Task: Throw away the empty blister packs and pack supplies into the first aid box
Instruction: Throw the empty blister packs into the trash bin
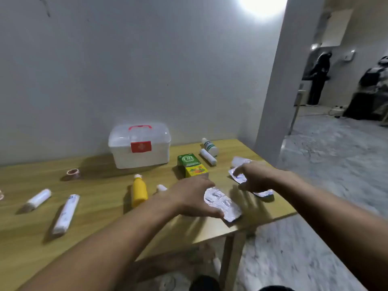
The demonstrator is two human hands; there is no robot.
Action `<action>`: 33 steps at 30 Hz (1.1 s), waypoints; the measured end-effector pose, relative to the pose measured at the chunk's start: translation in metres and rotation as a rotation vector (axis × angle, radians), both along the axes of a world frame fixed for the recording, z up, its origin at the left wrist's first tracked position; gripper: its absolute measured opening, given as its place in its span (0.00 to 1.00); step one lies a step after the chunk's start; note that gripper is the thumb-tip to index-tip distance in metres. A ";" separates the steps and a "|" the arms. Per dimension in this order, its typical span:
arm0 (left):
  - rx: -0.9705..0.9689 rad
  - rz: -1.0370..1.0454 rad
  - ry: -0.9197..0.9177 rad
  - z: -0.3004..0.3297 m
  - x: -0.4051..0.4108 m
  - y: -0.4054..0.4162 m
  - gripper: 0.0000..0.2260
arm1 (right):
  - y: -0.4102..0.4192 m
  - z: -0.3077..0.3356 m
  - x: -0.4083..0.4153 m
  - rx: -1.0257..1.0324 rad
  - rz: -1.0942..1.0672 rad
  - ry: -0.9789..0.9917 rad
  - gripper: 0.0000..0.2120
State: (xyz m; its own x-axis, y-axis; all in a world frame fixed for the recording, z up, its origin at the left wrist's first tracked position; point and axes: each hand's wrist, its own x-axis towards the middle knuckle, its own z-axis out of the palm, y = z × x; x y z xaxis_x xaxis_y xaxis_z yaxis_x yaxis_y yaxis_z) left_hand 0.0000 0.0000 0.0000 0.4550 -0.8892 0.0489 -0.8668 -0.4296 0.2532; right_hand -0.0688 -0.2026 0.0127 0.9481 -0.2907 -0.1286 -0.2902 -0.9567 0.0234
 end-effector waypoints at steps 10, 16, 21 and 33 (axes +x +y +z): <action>0.082 -0.092 -0.071 -0.048 -0.042 -0.035 0.20 | -0.022 -0.046 -0.068 0.045 0.018 -0.030 0.22; -0.170 -0.113 -0.108 -0.063 -0.066 -0.048 0.05 | -0.032 -0.060 -0.113 -0.057 0.120 -0.165 0.22; -0.356 -0.196 -0.108 -0.074 -0.094 -0.063 0.11 | -0.041 -0.079 -0.152 -0.239 0.096 -0.520 0.14; -0.325 -0.365 -0.055 -0.166 -0.188 -0.117 0.07 | -0.063 -0.186 -0.262 0.293 -0.522 -0.415 0.06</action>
State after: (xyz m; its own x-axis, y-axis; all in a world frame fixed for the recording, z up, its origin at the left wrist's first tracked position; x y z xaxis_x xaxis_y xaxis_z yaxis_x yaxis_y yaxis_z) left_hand -0.1881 -0.1171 -0.1663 0.1051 -0.9248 0.3658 -0.9620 -0.0013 0.2731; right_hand -0.3311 -0.2654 -0.1729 0.6831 -0.7271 0.0693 -0.6398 -0.6414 -0.4233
